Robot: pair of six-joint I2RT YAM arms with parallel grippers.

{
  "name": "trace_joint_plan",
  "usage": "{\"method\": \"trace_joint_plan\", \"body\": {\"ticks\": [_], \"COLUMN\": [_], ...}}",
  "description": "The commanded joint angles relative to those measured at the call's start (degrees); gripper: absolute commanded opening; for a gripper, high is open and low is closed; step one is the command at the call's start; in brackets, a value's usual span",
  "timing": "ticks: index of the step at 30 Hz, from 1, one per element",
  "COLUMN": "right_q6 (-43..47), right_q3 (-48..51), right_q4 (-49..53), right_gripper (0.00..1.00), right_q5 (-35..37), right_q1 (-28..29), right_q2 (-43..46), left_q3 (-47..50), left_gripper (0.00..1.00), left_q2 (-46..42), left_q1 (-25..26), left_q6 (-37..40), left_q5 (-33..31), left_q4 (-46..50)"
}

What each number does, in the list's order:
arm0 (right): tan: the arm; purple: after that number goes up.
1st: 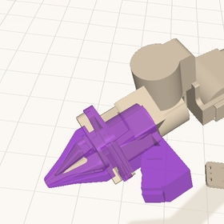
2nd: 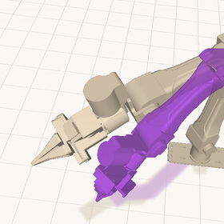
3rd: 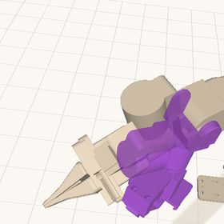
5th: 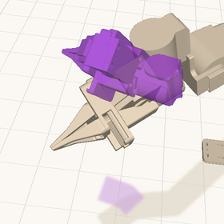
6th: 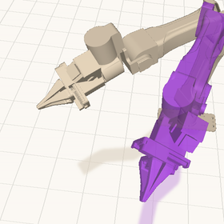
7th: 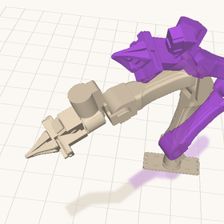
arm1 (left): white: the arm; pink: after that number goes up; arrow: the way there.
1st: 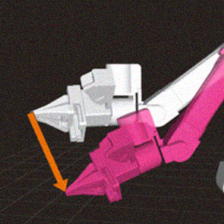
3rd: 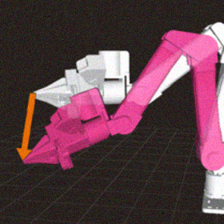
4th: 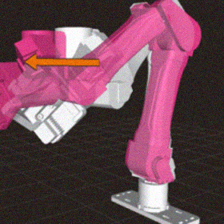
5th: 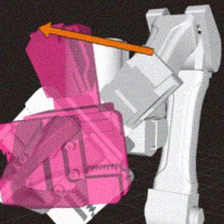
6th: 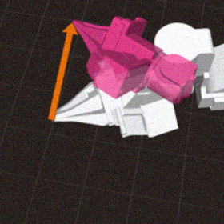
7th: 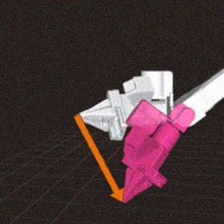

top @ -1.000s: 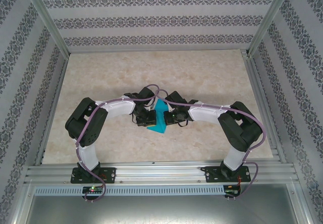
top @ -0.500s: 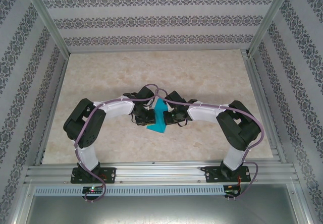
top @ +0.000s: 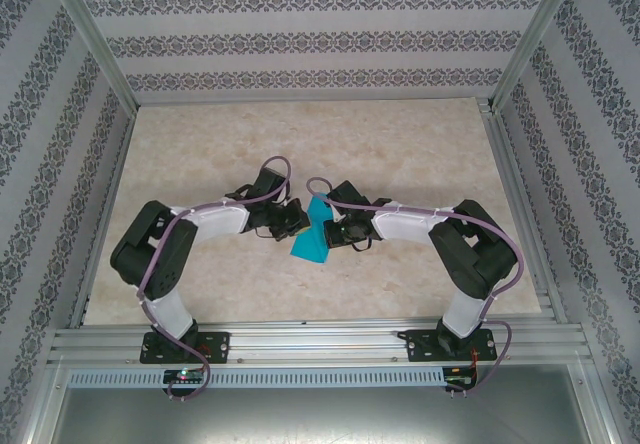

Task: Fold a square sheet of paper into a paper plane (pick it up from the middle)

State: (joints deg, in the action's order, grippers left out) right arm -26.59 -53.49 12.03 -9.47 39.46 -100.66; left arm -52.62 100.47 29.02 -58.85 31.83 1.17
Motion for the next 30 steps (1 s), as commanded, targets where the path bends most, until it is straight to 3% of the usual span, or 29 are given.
{"method": "trace_joint_plan", "body": {"ticks": [1,21,30], "right_q6": [0.0,0.4,-0.8], "right_q3": [1.6,1.2,-0.1], "right_q4": [0.9,1.7,1.7], "right_gripper": [0.05,0.06,0.13], "right_q5": [1.4,1.7,0.1], "right_q1": [-0.7,-0.7,-0.8], "right_q2": [-1.1,-0.8,0.1], "left_q3": [1.1,-1.7,-0.2], "left_gripper": [0.00,0.00,0.00], "left_q2": [1.9,7.6,8.8], "left_q1": [-0.1,1.1,1.2], "left_q6": [-6.4,-1.2,0.6], "left_q5": [5.3,2.7,0.8], "left_q4": [-12.9,-3.1,-0.8]}}
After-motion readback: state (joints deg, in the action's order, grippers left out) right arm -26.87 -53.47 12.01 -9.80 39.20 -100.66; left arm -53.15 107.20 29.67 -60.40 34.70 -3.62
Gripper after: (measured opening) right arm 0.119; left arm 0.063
